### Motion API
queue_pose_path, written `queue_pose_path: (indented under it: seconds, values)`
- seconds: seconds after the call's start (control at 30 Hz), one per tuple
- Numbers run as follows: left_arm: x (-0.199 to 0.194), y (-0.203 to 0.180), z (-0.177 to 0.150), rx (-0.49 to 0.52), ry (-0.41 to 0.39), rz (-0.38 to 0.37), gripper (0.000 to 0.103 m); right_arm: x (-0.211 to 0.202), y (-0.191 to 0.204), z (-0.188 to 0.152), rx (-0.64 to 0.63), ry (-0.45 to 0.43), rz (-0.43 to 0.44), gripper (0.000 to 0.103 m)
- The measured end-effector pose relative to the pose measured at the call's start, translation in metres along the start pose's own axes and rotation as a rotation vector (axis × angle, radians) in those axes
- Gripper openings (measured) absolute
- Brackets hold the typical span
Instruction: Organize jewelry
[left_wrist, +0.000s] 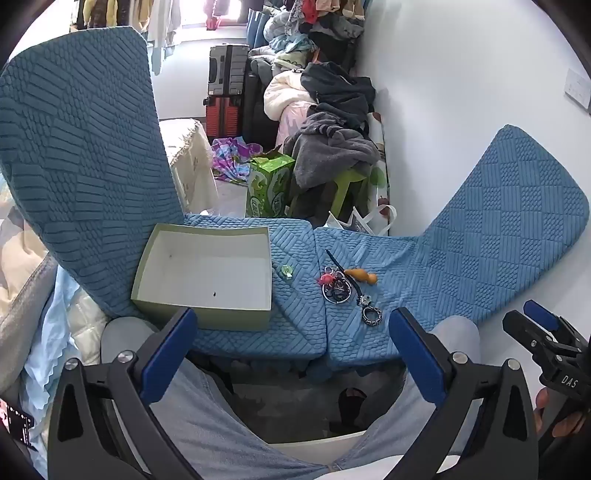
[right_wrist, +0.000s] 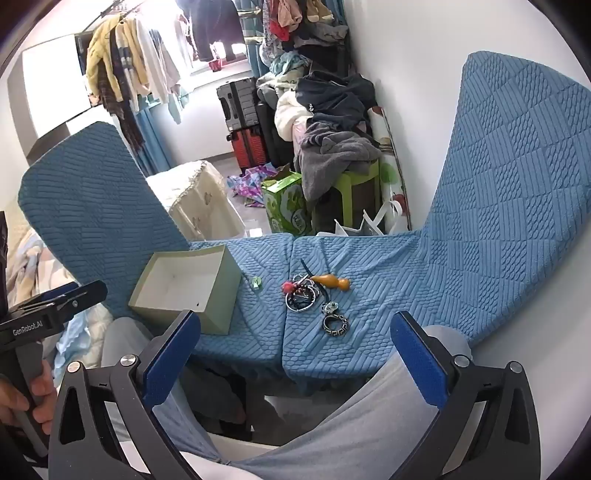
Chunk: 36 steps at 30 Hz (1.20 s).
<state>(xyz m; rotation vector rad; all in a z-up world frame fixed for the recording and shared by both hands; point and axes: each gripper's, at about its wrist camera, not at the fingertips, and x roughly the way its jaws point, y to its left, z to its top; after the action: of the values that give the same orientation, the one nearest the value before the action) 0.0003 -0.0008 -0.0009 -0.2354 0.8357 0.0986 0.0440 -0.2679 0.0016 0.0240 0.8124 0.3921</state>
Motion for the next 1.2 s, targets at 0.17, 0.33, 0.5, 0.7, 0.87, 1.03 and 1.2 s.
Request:
queue_pose_path:
  seconds: [0.17, 0.33, 0.5, 0.7, 0.87, 1.03, 1.2]
  values:
    - [-0.002, -0.001, 0.004, -0.005, 0.005, -0.005, 0.103, 0.002, -0.001, -0.002, -0.001, 0.018, -0.009, 0.103]
    - [0.009, 0.01, 0.005, -0.015, 0.002, -0.035, 0.103, 0.0, -0.002, -0.002, 0.019, -0.012, -0.017, 0.103]
    - [0.018, 0.001, 0.001, 0.007, -0.022, -0.021, 0.103, 0.01, -0.002, -0.007, 0.016, -0.031, -0.013, 0.103]
    - [0.032, -0.004, -0.007, 0.018, -0.01, -0.025, 0.103, 0.019, -0.004, -0.012, 0.001, -0.027, -0.003, 0.103]
    - [0.04, -0.01, -0.015, 0.024, -0.009, -0.032, 0.103, 0.022, -0.004, -0.016, -0.009, -0.044, 0.012, 0.103]
    - [0.035, -0.019, -0.016, 0.029, -0.03, -0.039, 0.103, 0.031, -0.008, -0.019, 0.01, -0.026, 0.0, 0.103]
    - [0.046, -0.02, -0.021, 0.011, -0.024, -0.038, 0.103, 0.048, -0.014, -0.023, 0.026, 0.004, 0.022, 0.103]
